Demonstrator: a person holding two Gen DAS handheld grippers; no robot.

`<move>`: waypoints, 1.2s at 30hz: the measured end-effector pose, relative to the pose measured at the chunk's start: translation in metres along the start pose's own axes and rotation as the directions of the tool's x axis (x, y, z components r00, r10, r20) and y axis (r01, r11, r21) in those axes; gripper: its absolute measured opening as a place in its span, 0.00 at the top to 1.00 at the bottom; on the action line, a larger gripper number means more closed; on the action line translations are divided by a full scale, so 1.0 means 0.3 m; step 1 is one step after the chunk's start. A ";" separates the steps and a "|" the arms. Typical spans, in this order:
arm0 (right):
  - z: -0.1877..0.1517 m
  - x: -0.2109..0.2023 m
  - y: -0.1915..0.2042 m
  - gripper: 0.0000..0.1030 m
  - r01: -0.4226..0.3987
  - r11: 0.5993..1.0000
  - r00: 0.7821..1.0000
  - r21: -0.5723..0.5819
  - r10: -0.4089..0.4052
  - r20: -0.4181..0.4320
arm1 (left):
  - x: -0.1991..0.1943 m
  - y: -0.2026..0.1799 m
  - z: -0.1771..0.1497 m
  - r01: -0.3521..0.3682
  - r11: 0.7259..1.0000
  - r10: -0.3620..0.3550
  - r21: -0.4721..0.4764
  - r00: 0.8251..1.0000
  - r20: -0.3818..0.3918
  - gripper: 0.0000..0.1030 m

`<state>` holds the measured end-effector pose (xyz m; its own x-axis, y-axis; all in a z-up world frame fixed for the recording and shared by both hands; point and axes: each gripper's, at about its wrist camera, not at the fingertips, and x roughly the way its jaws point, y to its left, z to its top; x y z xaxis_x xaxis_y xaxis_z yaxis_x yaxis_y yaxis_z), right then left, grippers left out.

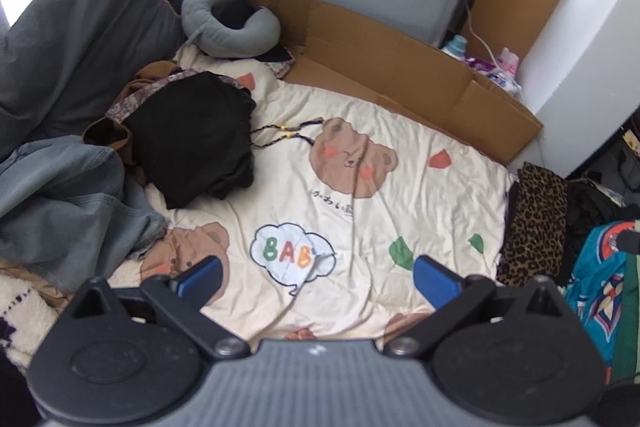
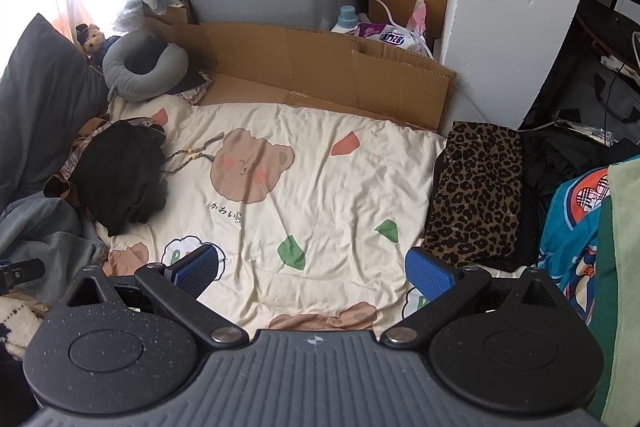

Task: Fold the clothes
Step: 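Move the left tool toward the black garment with bear-print lining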

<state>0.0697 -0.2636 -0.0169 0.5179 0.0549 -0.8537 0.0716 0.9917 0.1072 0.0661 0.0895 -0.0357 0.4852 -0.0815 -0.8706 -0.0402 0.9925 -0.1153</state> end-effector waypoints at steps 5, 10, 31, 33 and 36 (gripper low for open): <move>0.012 0.047 -0.007 0.01 -0.002 1.000 1.000 0.005 0.002 -0.010 | 0.013 0.054 0.048 -0.013 0.999 0.014 -0.033 1.000 0.019 0.01; 0.020 0.097 -0.013 0.01 -0.013 1.000 1.000 0.016 0.013 -0.022 | 0.030 0.101 0.091 -0.032 0.998 0.034 -0.051 0.999 0.041 0.01; 0.113 0.338 -0.032 0.00 -0.079 0.997 0.997 0.011 0.079 -0.023 | 0.254 0.203 0.164 -0.082 0.992 0.090 -0.095 0.992 0.085 0.01; 0.117 0.365 -0.031 0.00 -0.086 0.996 0.996 0.003 0.086 -0.020 | 0.284 0.210 0.166 -0.096 0.991 0.104 -0.095 0.991 0.080 0.01; 0.124 0.411 -0.031 0.00 -0.105 0.994 0.994 -0.004 0.105 -0.019 | 0.326 0.226 0.169 -0.104 0.989 0.113 -0.107 0.990 0.080 0.01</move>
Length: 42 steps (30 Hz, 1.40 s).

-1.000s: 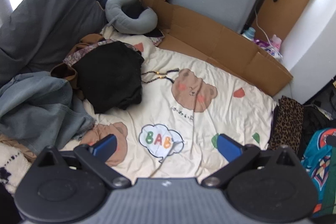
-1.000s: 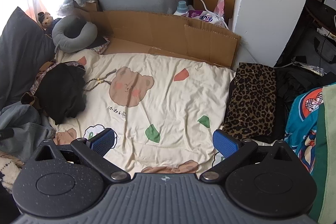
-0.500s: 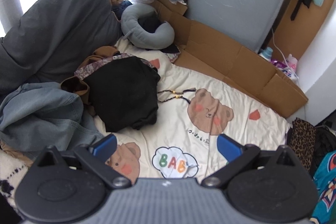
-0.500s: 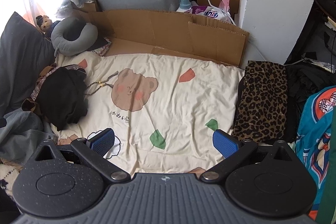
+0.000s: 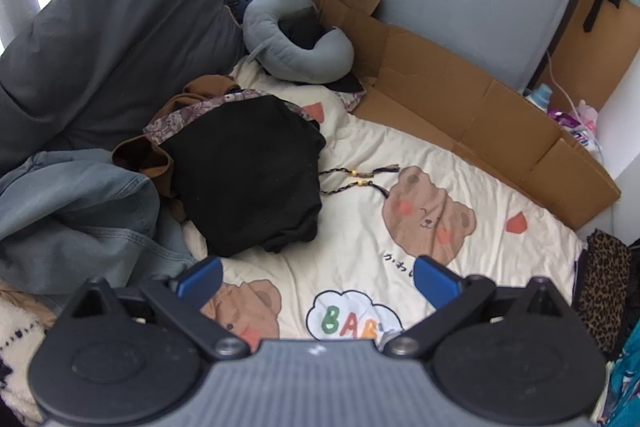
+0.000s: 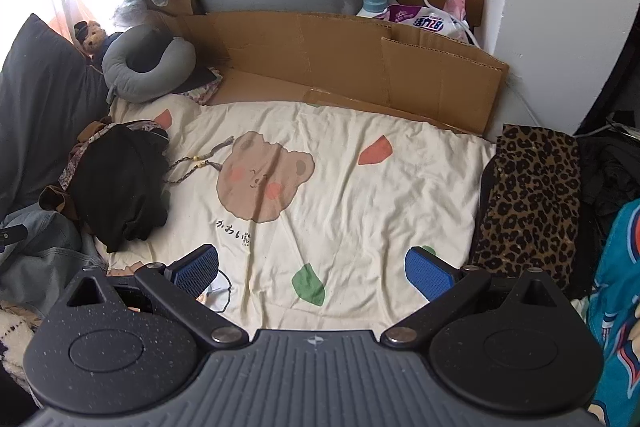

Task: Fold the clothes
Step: 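Move the left tool toward the black garment with bear-print lining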

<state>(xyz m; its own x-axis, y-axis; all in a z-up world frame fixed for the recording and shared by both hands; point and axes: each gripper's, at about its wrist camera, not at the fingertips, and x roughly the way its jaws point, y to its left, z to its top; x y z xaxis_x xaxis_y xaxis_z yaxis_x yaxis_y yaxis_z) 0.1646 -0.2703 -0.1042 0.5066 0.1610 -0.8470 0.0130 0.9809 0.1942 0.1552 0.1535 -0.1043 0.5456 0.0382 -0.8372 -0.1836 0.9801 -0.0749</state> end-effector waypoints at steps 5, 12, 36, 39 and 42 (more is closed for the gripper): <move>-0.001 0.083 -0.001 0.01 -0.028 0.999 1.000 -0.036 0.028 -0.005 | 0.068 0.028 -0.001 -0.008 0.999 0.009 -0.031 1.000 0.017 0.01; -0.014 0.183 -0.027 0.01 -0.027 0.997 0.999 -0.068 0.029 0.026 | 0.164 0.070 -0.024 -0.019 0.998 0.021 -0.053 0.999 0.041 0.01; -0.127 0.448 -0.133 0.01 -0.021 0.995 0.995 -0.093 0.030 0.092 | 0.418 0.184 -0.151 -0.090 0.991 0.096 -0.102 0.994 0.050 0.04; -0.144 0.478 -0.144 0.01 -0.032 0.996 0.996 -0.081 0.039 0.083 | 0.441 0.196 -0.165 -0.084 0.991 0.090 -0.100 0.995 0.052 0.05; -0.158 0.509 -0.151 0.01 -0.040 0.997 0.997 -0.064 0.044 0.064 | 0.469 0.209 -0.181 -0.064 0.992 0.070 -0.113 0.996 0.051 0.08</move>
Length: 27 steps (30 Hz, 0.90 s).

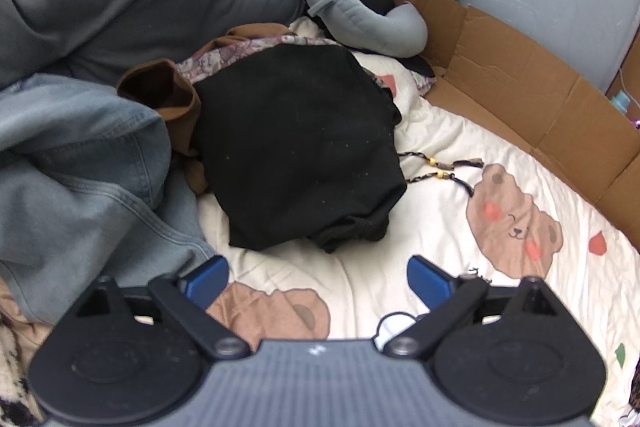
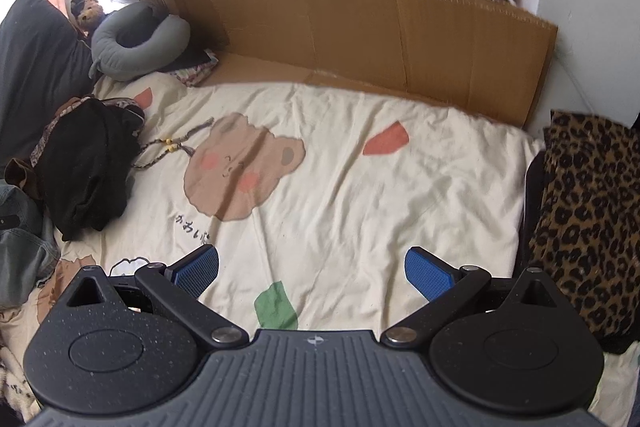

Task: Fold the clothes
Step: 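Move the left tool toward the black garment with bear-print lining, then close the left gripper on the black garment's edge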

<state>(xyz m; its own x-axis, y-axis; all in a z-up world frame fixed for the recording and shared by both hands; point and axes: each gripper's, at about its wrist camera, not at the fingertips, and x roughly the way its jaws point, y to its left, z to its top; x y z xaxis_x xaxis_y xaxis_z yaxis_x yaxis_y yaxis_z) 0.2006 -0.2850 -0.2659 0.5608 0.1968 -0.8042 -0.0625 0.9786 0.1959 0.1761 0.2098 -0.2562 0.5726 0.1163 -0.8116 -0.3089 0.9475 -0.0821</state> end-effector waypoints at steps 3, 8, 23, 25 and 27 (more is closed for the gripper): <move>-0.011 0.017 0.009 0.01 -0.002 1.000 1.000 -0.015 0.002 -0.007 | 0.025 0.007 -0.012 -0.002 1.000 0.002 -0.012 1.000 -0.011 0.11; -0.031 0.056 0.018 0.01 -0.039 0.999 0.999 -0.029 0.038 -0.007 | 0.066 0.009 -0.011 -0.004 1.000 0.004 -0.004 1.000 0.014 0.16; -0.090 0.194 0.055 0.07 -0.131 0.991 0.991 -0.035 0.130 -0.021 | 0.295 0.035 -0.023 -0.009 0.999 0.012 -0.045 0.997 0.078 0.18; -0.104 0.212 0.065 0.07 -0.134 0.990 0.991 -0.048 0.132 -0.034 | 0.334 0.049 -0.039 -0.023 0.998 0.027 -0.056 0.997 0.078 0.18; -0.122 0.226 0.079 0.07 -0.135 0.989 0.990 -0.067 0.132 -0.045 | 0.360 0.073 -0.045 -0.033 0.996 0.040 -0.078 0.996 0.086 0.18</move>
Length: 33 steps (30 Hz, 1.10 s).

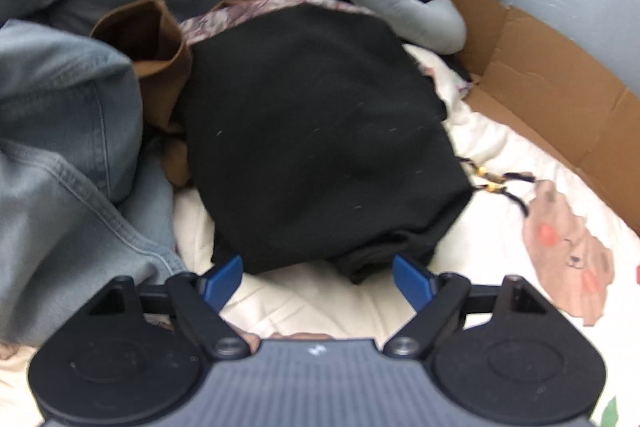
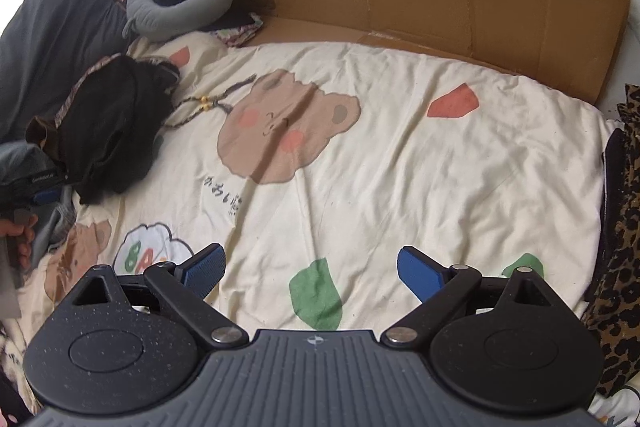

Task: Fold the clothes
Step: 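Close the left gripper on the black garment's edge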

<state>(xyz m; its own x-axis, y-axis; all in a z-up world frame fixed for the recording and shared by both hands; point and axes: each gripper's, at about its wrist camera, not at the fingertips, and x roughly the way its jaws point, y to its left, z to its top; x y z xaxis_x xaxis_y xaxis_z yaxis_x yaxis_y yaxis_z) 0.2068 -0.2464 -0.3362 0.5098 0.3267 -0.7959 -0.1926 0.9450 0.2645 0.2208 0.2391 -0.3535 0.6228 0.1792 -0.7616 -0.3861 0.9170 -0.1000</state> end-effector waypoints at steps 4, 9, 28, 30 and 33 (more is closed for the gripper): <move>-0.028 0.031 0.018 0.07 -0.003 1.000 1.000 -0.011 0.003 -0.023 | 0.039 0.065 0.006 -0.015 0.999 0.017 -0.047 0.999 0.039 0.15; -0.049 0.055 0.034 0.07 -0.005 1.000 0.999 -0.025 0.004 -0.051 | 0.086 0.131 0.020 -0.018 0.998 0.024 -0.056 0.995 0.100 0.15; -0.078 0.083 0.033 0.08 -0.007 0.999 0.998 -0.041 0.005 -0.067 | 0.205 0.220 0.041 0.087 0.964 -0.065 -0.251 0.993 0.097 0.84; -0.077 0.082 0.028 0.09 -0.007 0.999 0.998 -0.037 0.005 -0.065 | 0.178 0.214 0.035 0.084 0.969 -0.059 -0.233 0.992 0.109 0.89; -0.075 0.080 0.019 0.09 -0.012 1.000 0.998 -0.024 0.010 -0.061 | 0.133 0.211 0.028 0.086 0.973 -0.057 -0.216 0.989 0.135 0.97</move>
<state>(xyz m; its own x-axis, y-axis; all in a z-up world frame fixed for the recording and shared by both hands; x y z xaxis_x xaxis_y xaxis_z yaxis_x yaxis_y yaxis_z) 0.1991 -0.2336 -0.3661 0.4561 0.3344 -0.8247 -0.2185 0.9404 0.2605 0.2271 0.3072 -0.3849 0.7301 0.1731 -0.6611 -0.4695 0.8300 -0.3011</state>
